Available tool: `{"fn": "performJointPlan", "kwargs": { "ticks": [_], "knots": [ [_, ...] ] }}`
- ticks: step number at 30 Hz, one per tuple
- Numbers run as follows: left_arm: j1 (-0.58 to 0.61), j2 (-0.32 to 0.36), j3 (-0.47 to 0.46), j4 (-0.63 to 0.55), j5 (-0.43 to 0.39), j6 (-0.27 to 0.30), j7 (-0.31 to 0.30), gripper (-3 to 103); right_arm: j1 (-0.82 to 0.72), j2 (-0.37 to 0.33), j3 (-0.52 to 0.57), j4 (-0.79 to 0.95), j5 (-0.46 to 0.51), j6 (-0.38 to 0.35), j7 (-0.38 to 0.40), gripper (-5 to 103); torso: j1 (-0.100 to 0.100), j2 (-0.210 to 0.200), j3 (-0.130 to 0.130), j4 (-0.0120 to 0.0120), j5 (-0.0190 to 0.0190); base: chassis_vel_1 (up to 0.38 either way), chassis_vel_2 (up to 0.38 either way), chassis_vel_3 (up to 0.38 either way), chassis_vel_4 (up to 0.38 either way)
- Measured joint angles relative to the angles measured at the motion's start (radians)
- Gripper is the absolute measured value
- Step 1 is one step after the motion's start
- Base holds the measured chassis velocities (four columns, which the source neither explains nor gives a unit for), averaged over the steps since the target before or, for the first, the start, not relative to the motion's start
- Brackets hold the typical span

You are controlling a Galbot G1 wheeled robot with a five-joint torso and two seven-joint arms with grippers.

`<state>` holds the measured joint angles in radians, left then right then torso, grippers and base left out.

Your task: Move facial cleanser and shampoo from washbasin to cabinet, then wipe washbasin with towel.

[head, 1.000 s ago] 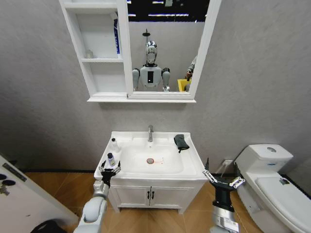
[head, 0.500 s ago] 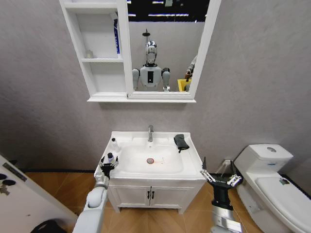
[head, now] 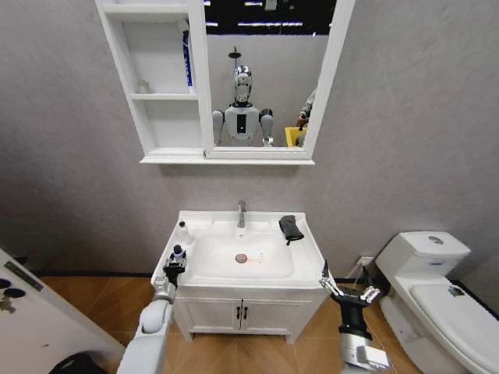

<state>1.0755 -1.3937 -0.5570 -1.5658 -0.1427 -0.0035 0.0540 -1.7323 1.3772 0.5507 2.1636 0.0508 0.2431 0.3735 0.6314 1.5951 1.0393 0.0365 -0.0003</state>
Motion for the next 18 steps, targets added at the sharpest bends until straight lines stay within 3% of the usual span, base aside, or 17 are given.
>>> {"fn": "performJointPlan", "kwargs": {
  "ticks": [1,2,4,5,7,8,10,11,13,14,15,16,18],
  "knots": [
    [0.009,0.027,0.007,-0.041,-0.029,0.025,0.001,43,-0.017,-0.009,-0.005,0.010,0.035,-0.053,-0.006,100,0.000,0.000,0.000,0.0000,0.0001,0.000,0.000,0.000,0.000],
    [0.009,0.027,0.007,-0.041,-0.029,0.025,0.001,43,-0.017,-0.009,-0.005,0.010,0.035,-0.053,-0.006,100,0.000,0.000,0.000,0.0000,0.0001,0.000,0.000,0.000,0.000],
    [0.022,0.115,0.021,-0.140,-0.113,0.096,-0.008,43,-0.032,-0.022,-0.010,0.014,0.074,-0.132,-0.027,100,0.000,0.000,0.000,0.0001,-0.0003,0.000,0.000,0.000,0.000],
    [0.022,0.115,0.021,-0.140,-0.113,0.096,-0.008,43,-0.032,-0.022,-0.010,0.014,0.074,-0.132,-0.027,100,0.000,0.000,0.000,0.0001,-0.0003,0.000,0.000,0.000,0.000],
    [0.019,0.244,0.030,-0.252,-0.218,0.175,-0.029,43,-0.029,-0.028,-0.010,-0.003,0.096,-0.179,-0.058,100,0.000,0.000,0.000,0.0002,0.0006,0.000,0.000,0.000,0.000],
    [0.019,0.244,0.030,-0.252,-0.218,0.175,-0.029,43,-0.029,-0.028,-0.010,-0.003,0.096,-0.179,-0.058,100,0.000,0.000,0.000,0.0002,0.0006,0.000,0.000,0.000,0.000],
    [-0.004,0.352,0.033,-0.332,-0.331,0.239,-0.049,43,-0.022,-0.032,-0.022,-0.027,0.117,-0.203,-0.069,100,0.000,0.000,0.000,0.0004,-0.0002,0.000,0.000,0.000,0.000],
    [-0.004,0.352,0.033,-0.332,-0.331,0.239,-0.049,43,-0.022,-0.032,-0.022,-0.027,0.117,-0.203,-0.069,100,0.000,0.000,0.000,0.0004,-0.0002,0.000,0.000,0.000,0.000],
    [-0.055,0.486,0.034,-0.391,-0.507,0.314,-0.096,43,-0.023,-0.032,-0.042,-0.045,0.107,-0.204,-0.080,100,0.000,0.000,0.000,0.0002,-0.0001,0.000,0.000,0.000,0.000],
    [-0.055,0.486,0.034,-0.391,-0.507,0.314,-0.096,43,-0.023,-0.032,-0.042,-0.045,0.107,-0.204,-0.080,100,0.000,0.000,0.000,0.0002,-0.0001,0.000,0.000,0.000,0.000],
    [-0.106,0.564,0.037,-0.405,-0.616,0.360,-0.128,43,-0.025,-0.028,-0.056,-0.055,0.085,-0.190,-0.088,100,0.000,0.000,0.000,0.0001,-0.0001,0.000,0.000,0.000,0.000],
    [-0.106,0.564,0.037,-0.405,-0.616,0.360,-0.128,43,-0.025,-0.028,-0.056,-0.055,0.085,-0.190,-0.088,100,0.000,0.000,0.000,0.0001,-0.0001,0.000,0.000,0.000,0.000],
    [-0.230,0.671,0.066,-0.388,-0.741,0.419,-0.168,43,-0.030,-0.018,-0.080,-0.073,0.041,-0.138,-0.102,100,0.000,0.000,0.000,0.0001,0.0001,0.000,0.000,0.000,0.000]
  ]
}}
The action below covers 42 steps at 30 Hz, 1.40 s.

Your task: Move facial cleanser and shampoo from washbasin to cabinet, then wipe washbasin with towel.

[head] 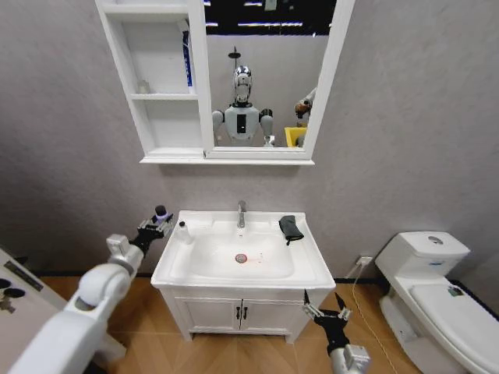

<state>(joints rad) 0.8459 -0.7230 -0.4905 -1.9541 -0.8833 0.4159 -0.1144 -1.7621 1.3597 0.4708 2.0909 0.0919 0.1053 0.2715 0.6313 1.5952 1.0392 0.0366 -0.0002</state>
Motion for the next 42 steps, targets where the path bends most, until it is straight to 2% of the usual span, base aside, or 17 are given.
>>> {"fn": "performJointPlan", "kwargs": {
  "ticks": [4,6,7,8,11,12,15,18,19,21,23,26,29,32,36,39,42],
  "knots": [
    [-0.119,0.061,0.048,0.035,-0.048,0.039,-0.011,43,-0.008,0.007,-0.010,-0.011,-0.042,0.041,-0.012,100,0.000,0.000,0.000,-0.0001,-0.0001,0.000,0.000,0.000,0.000],
    [-0.275,0.109,0.130,0.088,-0.113,0.077,-0.033,43,-0.022,0.011,-0.017,-0.015,-0.069,0.064,-0.019,101,0.000,0.000,0.000,-0.0001,0.0000,0.000,0.000,0.000,0.000],
    [-0.339,0.120,0.169,0.115,-0.134,0.088,-0.038,43,-0.026,0.013,-0.017,-0.019,-0.079,0.073,-0.021,101,0.000,0.000,0.000,0.0000,-0.0001,0.000,0.000,0.000,0.000],
    [-0.339,0.120,0.169,0.115,-0.134,0.088,-0.038,43,-0.026,0.013,-0.017,-0.019,-0.079,0.073,-0.021,101,0.000,0.000,0.000,0.0000,-0.0001,0.000,0.000,0.000,0.000],
    [-0.565,0.123,0.315,0.225,-0.180,0.117,-0.064,43,-0.032,0.018,-0.019,-0.032,-0.115,0.109,-0.040,99,0.000,0.000,0.000,-0.0001,0.0003,0.000,0.000,0.000,0.000],
    [-0.565,0.123,0.315,0.225,-0.180,0.117,-0.064,43,-0.032,0.018,-0.019,-0.032,-0.115,0.109,-0.040,99,0.000,0.000,0.000,-0.0001,0.0003,0.000,0.000,0.000,0.000],
    [-0.756,0.085,0.446,0.324,-0.236,0.153,-0.109,43,-0.035,0.021,-0.036,-0.030,-0.119,0.117,-0.050,98,0.000,0.000,0.000,0.0000,-0.0002,0.000,0.000,0.000,0.000],
    [-0.878,0.038,0.515,0.403,-0.238,0.160,-0.120,43,-0.034,0.024,-0.042,-0.021,-0.118,0.117,-0.051,98,0.000,0.000,0.000,0.0000,0.0003,0.000,0.000,0.000,0.000],
    [-0.878,0.038,0.515,0.403,-0.238,0.160,-0.120,43,-0.034,0.024,-0.042,-0.021,-0.118,0.117,-0.051,98,0.000,0.000,0.000,0.0000,0.0003,0.000,0.000,0.000,0.000],
    [-0.986,-0.034,0.578,0.502,-0.212,0.157,-0.117,43,-0.033,0.027,-0.040,-0.013,-0.118,0.120,-0.052,97,0.000,0.000,0.000,-0.0001,0.0005,0.000,0.000,0.000,0.000],
    [-1.012,-0.062,0.593,0.541,-0.193,0.153,-0.114,43,-0.033,0.028,-0.038,-0.012,-0.117,0.123,-0.053,99,0.000,0.000,0.000,-0.0001,0.0005,0.000,0.000,0.000,0.000],
    [-1.071,-0.178,0.622,0.696,-0.116,0.135,-0.091,43,-0.033,0.029,-0.025,-0.011,-0.113,0.136,-0.052,99,0.000,0.000,0.000,-0.0007,0.0004,0.000,0.000,0.000,0.000],
    [-1.083,-0.221,0.624,0.760,-0.072,0.124,-0.074,43,-0.033,0.028,-0.020,-0.013,-0.110,0.141,-0.051,99,0.000,0.000,0.000,-0.0005,0.0003,0.000,0.000,0.000,0.000],
    [-1.094,-0.254,0.620,0.818,-0.024,0.100,-0.042,43,-0.034,0.026,-0.014,-0.013,-0.108,0.145,-0.051,102,0.000,0.000,0.000,0.0000,0.0003,0.000,0.000,0.000,0.000],
    [-1.111,-0.285,0.608,0.879,0.030,0.072,-0.013,43,-0.035,0.026,-0.006,-0.014,-0.104,0.150,-0.051,99,0.000,0.000,0.000,0.0000,0.0002,0.000,0.000,0.000,0.000],
    [-1.120,-0.295,0.603,0.906,0.057,0.068,0.002,43,-0.038,0.026,-0.004,-0.017,-0.102,0.154,-0.050,95,0.000,0.000,0.000,0.0001,0.0002,0.000,0.000,0.000,0.000],
    [-1.125,-0.301,0.598,0.921,0.067,0.067,0.004,43,-0.041,0.026,-0.004,-0.020,-0.102,0.157,-0.050,99,0.000,0.000,0.000,0.0001,0.0001,0.000,0.000,0.000,0.000]
  ]
}}
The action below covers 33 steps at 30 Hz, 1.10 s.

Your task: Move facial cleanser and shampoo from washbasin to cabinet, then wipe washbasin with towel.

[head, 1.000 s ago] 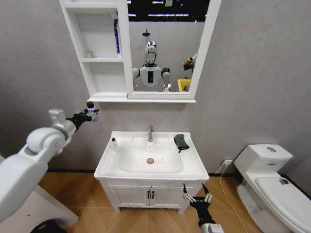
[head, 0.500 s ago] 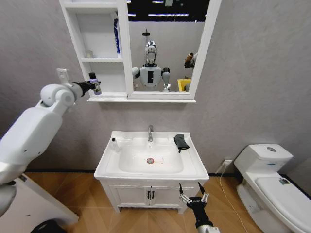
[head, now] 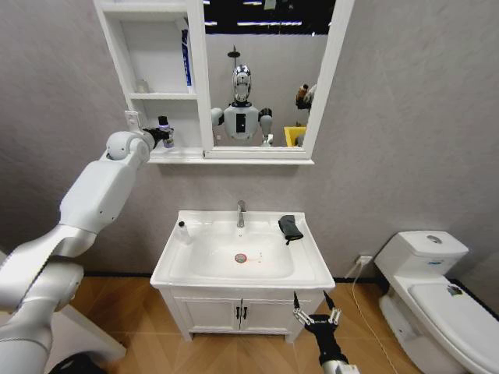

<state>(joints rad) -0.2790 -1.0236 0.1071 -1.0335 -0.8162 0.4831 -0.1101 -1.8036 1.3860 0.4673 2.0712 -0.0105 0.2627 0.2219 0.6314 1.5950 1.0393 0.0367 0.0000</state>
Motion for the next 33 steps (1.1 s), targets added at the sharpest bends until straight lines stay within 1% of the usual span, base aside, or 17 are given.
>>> {"fn": "performJointPlan", "kwargs": {
  "ticks": [1,6,8,9,12,15,16,19,22,24,25,26,27,29,30,31,33],
  "knots": [
    [-0.001,0.000,-0.001,0.001,0.001,0.001,0.000,40,-0.001,0.000,0.000,-0.001,0.000,0.002,0.000,99,0.000,0.000,0.000,-0.0001,0.0001,0.000,0.000,0.000,0.000],
    [0.004,0.004,-0.001,-0.005,0.006,0.010,-0.007,58,0.000,-0.001,0.005,-0.001,0.004,0.004,0.001,99,0.000,0.000,0.000,0.0000,0.0001,0.000,0.000,0.000,0.000],
    [0.006,0.004,0.000,-0.004,0.008,0.011,-0.008,58,0.000,-0.001,0.005,0.001,0.006,0.004,0.001,99,0.000,0.000,0.000,0.0000,0.0000,0.000,0.000,0.000,0.000],
    [0.009,0.002,0.000,-0.002,0.011,0.009,-0.012,70,0.000,0.000,0.007,0.002,0.008,0.005,0.001,99,0.000,0.000,0.000,0.0000,0.0000,0.000,0.000,0.000,0.000],
    [0.014,0.002,0.000,-0.002,0.011,0.007,-0.016,75,-0.002,0.000,0.009,0.003,0.009,0.013,0.001,99,0.000,0.000,0.000,-0.0002,0.0000,0.000,0.000,0.000,0.000],
    [0.028,0.019,-0.003,-0.027,0.001,0.001,-0.019,90,-0.007,-0.002,0.011,0.002,0.011,0.028,-0.003,99,0.000,0.000,0.000,-0.0003,0.0001,0.000,0.000,0.000,0.000],
    [0.028,0.019,-0.003,-0.027,0.001,0.001,-0.019,90,-0.007,-0.002,0.011,0.002,0.011,0.028,-0.003,99,0.000,0.000,0.000,-0.0003,0.0001,0.000,0.000,0.000,0.000],
    [0.059,0.061,-0.012,-0.077,-0.017,-0.001,-0.023,98,-0.002,0.001,0.006,0.000,0.011,0.029,-0.005,99,0.000,0.000,0.000,-0.0003,0.0001,0.000,0.000,0.000,0.000],
    [0.104,0.108,-0.027,-0.153,-0.039,-0.003,-0.033,100,0.002,0.004,-0.002,-0.004,0.010,0.029,-0.007,99,0.000,0.000,0.000,-0.0002,-0.0003,0.000,0.000,0.000,0.000],
    [0.164,0.160,-0.056,-0.246,-0.064,0.003,-0.053,100,0.004,0.004,-0.009,-0.007,0.008,0.029,-0.009,99,0.000,0.000,0.000,0.0000,0.0000,0.000,0.000,0.000,0.000],
    [0.226,0.210,-0.084,-0.341,-0.082,0.004,-0.062,100,0.005,0.004,-0.012,-0.008,0.007,0.028,-0.013,99,0.000,0.000,0.000,-0.0002,-0.0003,0.000,0.000,0.000,0.000],
    [0.226,0.210,-0.084,-0.341,-0.082,0.004,-0.062,100,0.005,0.004,-0.012,-0.008,0.007,0.028,-0.013,99,0.000,0.000,0.000,-0.0002,-0.0003,0.000,0.000,0.000,0.000],
    [0.276,0.246,-0.103,-0.407,-0.096,0.001,-0.067,100,0.005,0.004,-0.013,-0.008,0.006,0.028,-0.014,100,0.000,0.000,0.000,0.0000,-0.0001,0.000,0.000,0.000,0.000],
    [0.417,0.321,-0.158,-0.541,-0.124,-0.037,-0.083,100,0.006,0.002,-0.013,-0.006,0.006,0.027,-0.016,100,0.000,0.000,0.000,0.0002,0.0002,0.000,0.000,0.000,0.000],
    [0.417,0.321,-0.158,-0.541,-0.124,-0.037,-0.083,100,0.006,0.002,-0.013,-0.006,0.006,0.027,-0.016,100,0.000,0.000,0.000,0.0002,0.0002,0.000,0.000,0.000,0.000],
    [0.524,0.362,-0.186,-0.637,-0.129,-0.076,-0.090,100,0.005,0.001,-0.012,-0.003,0.006,0.026,-0.016,100,0.000,0.000,0.000,0.0005,-0.0007,0.000,0.000,0.000,0.000],
    [0.660,0.394,-0.206,-0.737,-0.110,-0.127,-0.094,100,0.002,-0.002,-0.010,0.003,0.007,0.026,-0.016,100,0.000,0.000,0.000,0.0006,0.0000,0.000,0.000,0.000,0.000]
  ]
}}
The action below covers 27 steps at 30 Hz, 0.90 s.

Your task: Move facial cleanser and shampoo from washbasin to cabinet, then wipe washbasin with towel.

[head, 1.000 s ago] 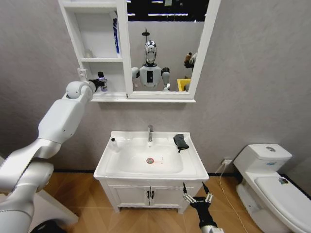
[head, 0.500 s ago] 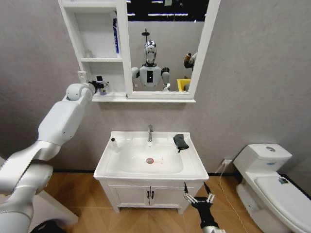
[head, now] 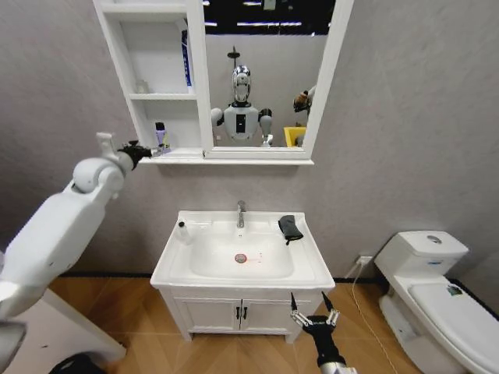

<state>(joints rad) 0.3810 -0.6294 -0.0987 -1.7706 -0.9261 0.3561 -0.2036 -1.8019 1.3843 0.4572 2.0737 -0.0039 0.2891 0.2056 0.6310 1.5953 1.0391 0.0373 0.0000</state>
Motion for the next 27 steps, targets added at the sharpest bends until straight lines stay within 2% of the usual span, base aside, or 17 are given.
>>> {"fn": "performJointPlan", "kwargs": {
  "ticks": [1,2,4,7,8,9,11,13,19,27],
  "knots": [
    [0.077,0.004,-0.007,-0.033,0.035,-0.032,-0.002,100,-0.002,-0.001,0.001,0.003,0.001,0.000,0.000,100,0.000,0.000,0.000,-0.0005,0.0001,0.000,0.000,0.000,0.000],
    [0.077,0.004,-0.007,-0.033,0.035,-0.032,-0.002,100,-0.002,-0.001,0.001,0.003,0.001,0.000,0.000,100,0.000,0.000,0.000,-0.0005,0.0001,0.000,0.000,0.000,0.000],
    [0.203,-0.032,-0.010,-0.034,0.121,-0.098,-0.017,100,-0.002,-0.003,0.002,0.006,0.001,0.000,0.000,100,0.000,0.000,0.000,-0.0006,-0.0001,0.000,0.000,0.000,0.000],
    [0.246,-0.068,-0.010,-0.007,0.153,-0.129,-0.027,100,-0.003,-0.003,0.002,0.010,0.001,0.000,0.000,100,0.000,0.000,0.000,-0.0008,-0.0001,0.000,0.000,0.000,0.000],
    [0.277,-0.112,-0.010,0.042,0.183,-0.152,-0.046,100,-0.006,-0.003,0.001,0.017,0.002,0.000,-0.001,100,0.000,0.000,0.000,-0.0007,0.0004,0.000,0.000,0.000,0.000],
    [0.306,-0.187,-0.011,0.119,0.233,-0.178,-0.058,102,-0.011,-0.004,0.002,0.024,0.004,0.002,-0.001,100,0.000,0.000,0.000,-0.0007,-0.0003,0.000,0.000,0.000,0.000],
    [0.312,-0.214,-0.011,0.146,0.253,-0.189,-0.057,101,-0.011,-0.005,0.004,0.025,0.006,0.003,-0.001,100,0.000,0.000,0.000,-0.0008,-0.0004,0.000,0.000,0.000,0.000],
    [0.319,-0.283,-0.012,0.237,0.316,-0.216,-0.046,100,-0.011,-0.006,0.011,0.025,0.008,0.006,-0.001,100,0.000,0.000,0.000,-0.0009,0.0002,0.000,0.000,0.000,0.000],
    [0.298,-0.370,-0.008,0.409,0.389,-0.236,-0.007,100,-0.014,-0.007,0.025,0.028,0.019,0.016,0.001,100,0.000,0.000,0.000,-0.0009,0.0001,0.000,0.000,0.000,0.000],
    [0.293,-0.408,-0.008,0.500,0.423,-0.233,0.036,100,-0.012,-0.008,0.032,0.010,0.025,0.025,0.004,100,0.000,0.000,0.000,-0.0005,0.0003,0.000,0.000,0.000,0.000]
  ]
}}
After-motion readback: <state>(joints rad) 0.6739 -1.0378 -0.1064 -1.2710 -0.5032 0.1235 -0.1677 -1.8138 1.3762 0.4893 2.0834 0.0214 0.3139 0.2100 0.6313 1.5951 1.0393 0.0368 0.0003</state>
